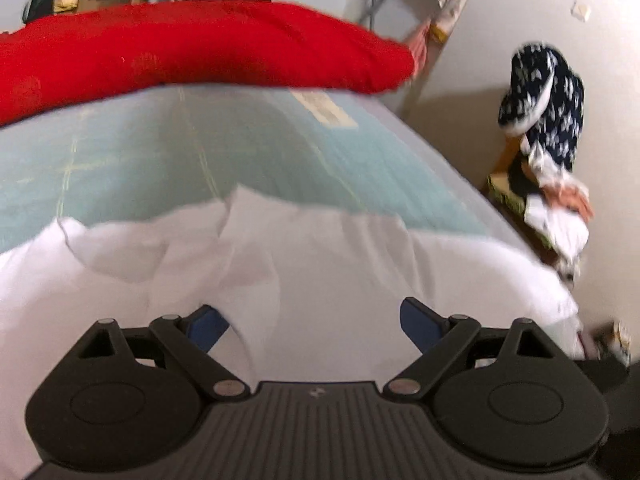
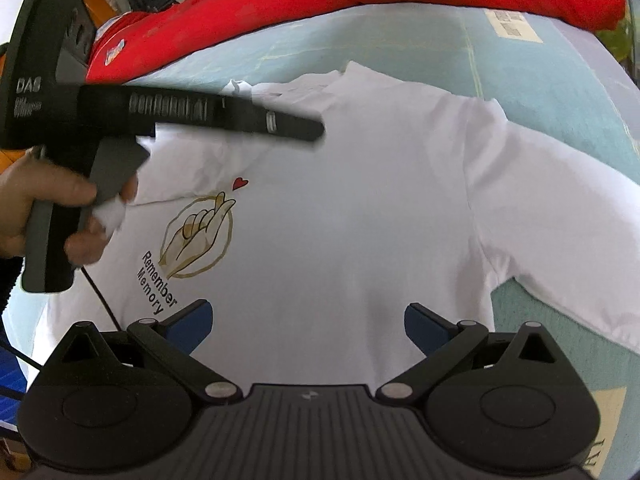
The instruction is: Fold clothes
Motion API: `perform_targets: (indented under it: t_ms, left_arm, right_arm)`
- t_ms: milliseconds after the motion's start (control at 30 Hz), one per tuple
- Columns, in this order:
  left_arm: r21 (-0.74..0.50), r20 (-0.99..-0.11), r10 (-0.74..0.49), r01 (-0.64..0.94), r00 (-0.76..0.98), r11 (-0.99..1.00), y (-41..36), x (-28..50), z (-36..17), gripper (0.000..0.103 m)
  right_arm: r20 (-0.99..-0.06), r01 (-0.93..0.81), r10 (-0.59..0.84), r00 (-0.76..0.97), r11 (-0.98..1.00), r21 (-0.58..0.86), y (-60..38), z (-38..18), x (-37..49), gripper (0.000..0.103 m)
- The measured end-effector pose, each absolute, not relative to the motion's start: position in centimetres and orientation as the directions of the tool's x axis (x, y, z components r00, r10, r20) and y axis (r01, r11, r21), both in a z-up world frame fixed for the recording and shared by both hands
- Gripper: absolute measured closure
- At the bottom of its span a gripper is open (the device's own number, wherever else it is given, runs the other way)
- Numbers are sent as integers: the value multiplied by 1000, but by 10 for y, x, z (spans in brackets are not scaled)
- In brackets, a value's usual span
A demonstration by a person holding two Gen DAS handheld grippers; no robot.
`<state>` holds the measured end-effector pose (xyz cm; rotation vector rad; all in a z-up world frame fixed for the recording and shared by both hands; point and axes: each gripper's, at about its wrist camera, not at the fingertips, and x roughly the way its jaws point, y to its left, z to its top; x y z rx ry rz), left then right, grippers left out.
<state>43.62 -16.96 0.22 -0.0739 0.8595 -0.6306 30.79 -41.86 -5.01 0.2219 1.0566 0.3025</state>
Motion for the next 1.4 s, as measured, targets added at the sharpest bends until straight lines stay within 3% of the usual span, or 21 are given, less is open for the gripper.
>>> perform_targets:
  t_ms: [133,333,533,733,967,1133,1233,1400]
  left_arm:
    - [-281,-668,-596,591,445,756,-196,432,3,12]
    - [-113,-726,-570,751,384,650,-226,407,-9,12]
    - [-32,-732,-529,754,430,656,-218,399,-4,12]
    - [-218,-776,-530,643,342,734,-210,428,-6,12]
    - [-633,-665,-675,239,319,737,-154,463,-29,12]
    - [-780,-571,-718,11,398,626,-118,474,-56,12]
    - [-820,-504,-762,53,408,570,-124,475,-54,12]
    - [-804,-459,-830,251,318,540,-165,464,-43,12]
  right_arm:
    - [-820,-146,352,451,936,321,-416,-51,304,0]
    - [-824,-151,347,448,938,312,-416,-51,302,0]
    - [-828,-138,338,447,941,309,-413,-53,302,0]
    - [-830,-146,341,441,940,309,-409,-53,300,0]
    - [-825,-155,340,451,940,303,-409,-50,299,0]
    - [-824,-125,334,457,942,312,-416,-53,297,0]
    - [-825,-122,338,452,940,318,-415,-55,298,0]
    - [-833,-135,342,435,939,316,-411,-58,296,0]
